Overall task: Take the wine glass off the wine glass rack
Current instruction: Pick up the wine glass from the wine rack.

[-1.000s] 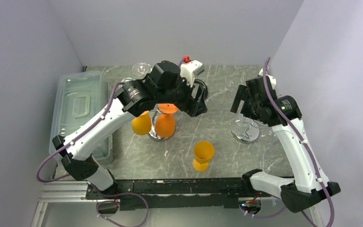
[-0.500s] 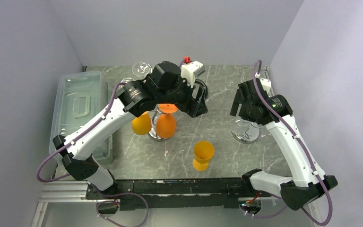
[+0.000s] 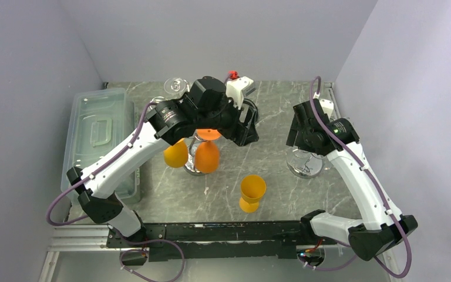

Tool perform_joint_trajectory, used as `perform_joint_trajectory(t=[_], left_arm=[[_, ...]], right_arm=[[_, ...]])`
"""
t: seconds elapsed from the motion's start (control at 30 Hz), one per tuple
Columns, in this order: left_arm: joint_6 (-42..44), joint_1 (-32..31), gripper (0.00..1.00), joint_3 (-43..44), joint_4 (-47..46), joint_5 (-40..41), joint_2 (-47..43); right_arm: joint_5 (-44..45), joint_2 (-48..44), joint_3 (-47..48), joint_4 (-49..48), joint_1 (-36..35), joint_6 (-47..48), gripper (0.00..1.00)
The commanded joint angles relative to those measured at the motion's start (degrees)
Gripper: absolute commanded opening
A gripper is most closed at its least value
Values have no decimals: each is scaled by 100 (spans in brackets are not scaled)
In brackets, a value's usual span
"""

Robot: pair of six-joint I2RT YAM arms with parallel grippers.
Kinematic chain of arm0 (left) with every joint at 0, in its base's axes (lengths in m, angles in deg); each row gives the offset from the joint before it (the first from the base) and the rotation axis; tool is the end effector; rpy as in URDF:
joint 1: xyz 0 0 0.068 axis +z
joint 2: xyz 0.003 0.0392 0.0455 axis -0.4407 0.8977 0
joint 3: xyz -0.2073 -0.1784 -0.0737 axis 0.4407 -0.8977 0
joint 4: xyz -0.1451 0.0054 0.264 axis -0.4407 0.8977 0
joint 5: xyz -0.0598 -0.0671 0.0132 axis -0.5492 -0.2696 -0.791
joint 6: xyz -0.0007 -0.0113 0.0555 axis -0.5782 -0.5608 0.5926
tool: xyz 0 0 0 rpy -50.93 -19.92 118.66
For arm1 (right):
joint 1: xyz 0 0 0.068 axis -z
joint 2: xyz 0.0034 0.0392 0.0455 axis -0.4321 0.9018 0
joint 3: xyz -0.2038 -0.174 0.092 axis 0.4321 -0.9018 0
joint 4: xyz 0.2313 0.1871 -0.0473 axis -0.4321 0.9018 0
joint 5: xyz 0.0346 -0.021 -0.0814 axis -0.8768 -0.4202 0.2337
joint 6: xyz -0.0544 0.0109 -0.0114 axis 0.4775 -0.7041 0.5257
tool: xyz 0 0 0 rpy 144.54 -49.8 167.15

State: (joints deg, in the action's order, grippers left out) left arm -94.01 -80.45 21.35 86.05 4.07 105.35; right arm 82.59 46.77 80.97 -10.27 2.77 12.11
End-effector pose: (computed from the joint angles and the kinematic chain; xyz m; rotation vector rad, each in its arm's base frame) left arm 0.2090 -0.3031 0.4904 0.7923 2.0430 -0.9399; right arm 0.2206 0.0744 0.3947 0.4301 2.4257 -0.1481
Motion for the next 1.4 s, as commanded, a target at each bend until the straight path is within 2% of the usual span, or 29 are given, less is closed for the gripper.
perform_joint_trajectory(t=[0.0,0.07,0.27,0.5,1.37], left_arm=[[12,15,82,50,-158,-127,20],[13,12,82,55,-167,-127,38],[7,16,82,62,-167,-192,106],[13,16,82,109,-133,-190,158],[-193,24,82,-119,-357,36,69]], right_arm=[[211,-22,-14,-245,-11,-25,72],[234,-26,-24,-254,-11,-21,65],[303,-30,-50,-235,-11,-13,58],[324,-44,121,-140,-11,-7,43],[-75,-258,606,-28,-11,199,36]])
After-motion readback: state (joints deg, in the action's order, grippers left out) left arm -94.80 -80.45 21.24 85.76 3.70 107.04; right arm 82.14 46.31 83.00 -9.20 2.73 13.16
